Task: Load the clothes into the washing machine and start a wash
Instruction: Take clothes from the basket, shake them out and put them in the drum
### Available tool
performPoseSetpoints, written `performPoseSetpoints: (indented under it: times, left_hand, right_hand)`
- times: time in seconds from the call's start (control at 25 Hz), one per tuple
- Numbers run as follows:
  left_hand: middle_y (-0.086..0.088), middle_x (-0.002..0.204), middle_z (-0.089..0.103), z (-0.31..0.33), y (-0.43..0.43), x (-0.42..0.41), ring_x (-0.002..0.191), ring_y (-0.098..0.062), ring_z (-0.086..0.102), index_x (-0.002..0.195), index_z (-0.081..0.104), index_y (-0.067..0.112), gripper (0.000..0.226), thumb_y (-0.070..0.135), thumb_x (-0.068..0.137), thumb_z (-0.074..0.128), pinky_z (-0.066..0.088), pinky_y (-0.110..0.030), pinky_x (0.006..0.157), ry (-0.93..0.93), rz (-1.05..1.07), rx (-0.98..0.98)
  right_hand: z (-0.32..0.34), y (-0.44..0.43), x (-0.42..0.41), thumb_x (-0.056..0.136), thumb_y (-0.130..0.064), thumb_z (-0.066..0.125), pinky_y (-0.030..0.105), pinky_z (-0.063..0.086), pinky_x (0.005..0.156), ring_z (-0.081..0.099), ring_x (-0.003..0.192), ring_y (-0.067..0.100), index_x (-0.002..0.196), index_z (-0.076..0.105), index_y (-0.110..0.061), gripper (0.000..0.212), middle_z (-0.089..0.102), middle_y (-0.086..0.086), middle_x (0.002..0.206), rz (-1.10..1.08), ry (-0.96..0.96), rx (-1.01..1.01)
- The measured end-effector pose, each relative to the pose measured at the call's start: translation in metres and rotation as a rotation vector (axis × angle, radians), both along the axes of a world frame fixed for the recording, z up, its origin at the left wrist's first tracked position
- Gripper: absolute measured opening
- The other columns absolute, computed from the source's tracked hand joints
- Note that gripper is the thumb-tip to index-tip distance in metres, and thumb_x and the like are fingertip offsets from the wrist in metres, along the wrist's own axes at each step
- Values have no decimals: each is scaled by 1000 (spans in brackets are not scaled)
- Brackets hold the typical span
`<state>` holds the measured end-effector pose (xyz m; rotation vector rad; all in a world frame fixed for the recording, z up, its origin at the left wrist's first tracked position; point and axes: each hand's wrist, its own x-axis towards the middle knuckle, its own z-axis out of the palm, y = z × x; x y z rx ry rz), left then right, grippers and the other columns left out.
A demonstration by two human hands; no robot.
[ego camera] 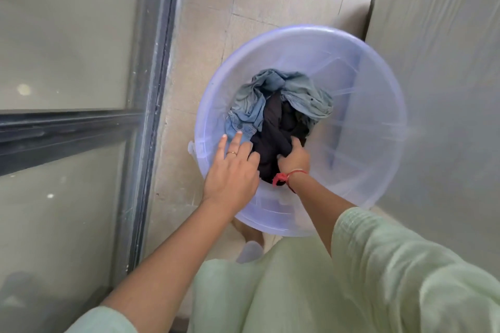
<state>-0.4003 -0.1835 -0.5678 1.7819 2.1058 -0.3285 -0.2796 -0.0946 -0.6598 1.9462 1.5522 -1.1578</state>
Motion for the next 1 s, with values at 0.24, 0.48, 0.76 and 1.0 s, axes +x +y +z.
performPoseSetpoints:
  times: [0.24, 0.48, 0.76, 1.0]
  left_hand:
    - [-7, 122, 58, 24, 9, -11, 133, -30, 40, 103, 64, 15, 26, 17, 78, 67, 25, -43, 112, -351, 144, 62]
    - [-7, 136, 40, 160, 40, -25, 131, -29, 34, 139, 38, 16, 62, 23, 82, 63, 32, -39, 104, -559, 416, -11]
    - [17, 124, 51, 350, 49, -42, 119, -7, 47, 127, 45, 38, 65, 41, 67, 67, 40, -38, 102, -971, 490, 322]
    - [3, 132, 39, 495, 64, -54, 130, -14, 38, 134, 37, 26, 57, 12, 82, 54, 33, -38, 108, -1108, 536, 550]
  right_hand:
    - [132, 33, 22, 74, 12, 46, 19, 30, 56, 55, 79, 26, 97, 67, -2, 34, 62, 11, 80, -312, 166, 281]
    - [357, 41, 39, 76, 2, 51, 17, 36, 56, 38, 63, 9, 61, 51, -22, 28, 45, -9, 56, -284, 389, 425]
    - [652, 62, 28, 73, 6, 49, 37, 47, 62, 50, 65, 20, 77, 60, -21, 30, 57, 6, 67, 7, 831, 738]
    - [788, 70, 23, 74, 0, 54, 33, 42, 64, 49, 72, 13, 74, 56, -11, 11, 53, 9, 72, -132, 1212, 903]
